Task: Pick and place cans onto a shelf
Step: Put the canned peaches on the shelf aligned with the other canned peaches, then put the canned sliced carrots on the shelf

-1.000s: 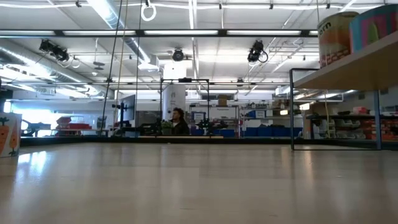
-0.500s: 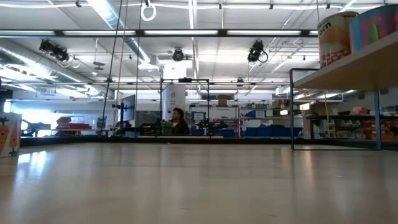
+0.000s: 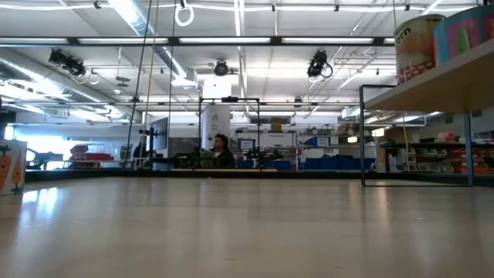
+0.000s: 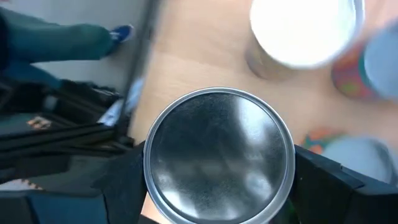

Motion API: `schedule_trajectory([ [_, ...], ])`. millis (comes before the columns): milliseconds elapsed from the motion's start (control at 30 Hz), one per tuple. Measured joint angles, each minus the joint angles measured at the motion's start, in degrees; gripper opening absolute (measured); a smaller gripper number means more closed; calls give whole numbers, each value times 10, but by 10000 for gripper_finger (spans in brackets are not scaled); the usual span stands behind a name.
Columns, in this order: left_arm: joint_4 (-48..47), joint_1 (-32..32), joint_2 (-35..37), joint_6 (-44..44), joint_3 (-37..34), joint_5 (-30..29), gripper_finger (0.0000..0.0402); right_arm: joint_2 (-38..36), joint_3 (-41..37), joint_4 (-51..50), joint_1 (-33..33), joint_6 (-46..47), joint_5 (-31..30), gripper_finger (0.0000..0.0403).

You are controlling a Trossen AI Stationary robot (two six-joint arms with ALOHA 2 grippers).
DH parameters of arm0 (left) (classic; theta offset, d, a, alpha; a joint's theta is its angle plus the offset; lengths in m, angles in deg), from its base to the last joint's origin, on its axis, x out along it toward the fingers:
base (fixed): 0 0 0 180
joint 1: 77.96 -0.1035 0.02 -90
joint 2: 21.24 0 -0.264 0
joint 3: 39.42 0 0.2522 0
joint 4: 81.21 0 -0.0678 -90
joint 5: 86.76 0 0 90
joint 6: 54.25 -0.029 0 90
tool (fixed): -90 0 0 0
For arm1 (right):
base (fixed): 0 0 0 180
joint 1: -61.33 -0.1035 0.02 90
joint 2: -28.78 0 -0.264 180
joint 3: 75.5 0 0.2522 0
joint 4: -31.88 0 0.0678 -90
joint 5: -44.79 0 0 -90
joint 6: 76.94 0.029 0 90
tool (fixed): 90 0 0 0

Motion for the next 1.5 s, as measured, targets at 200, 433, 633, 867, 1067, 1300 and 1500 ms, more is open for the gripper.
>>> schedule_trajectory([
  [200,0,0,0,0,0,0,396,-32,-90,22,-5,59,-35,325],
  [433,0,0,0,0,0,0,396,-44,-144,29,-5,46,-67,326],
  [633,0,0,0,0,0,0,396,-46,-157,31,-5,39,-64,341],
  [867,0,0,0,0,0,0,396,-53,-158,32,-5,48,-19,364],
  [1067,0,0,0,0,0,0,396,-60,-129,24,-5,83,-27,362],
  [1300,0,0,0,0,0,0,396,-54,-52,12,42,91,-134,358],
  [1500,0,0,0,0,0,0,396,-38,3,110,147,-6,-242,358],
])
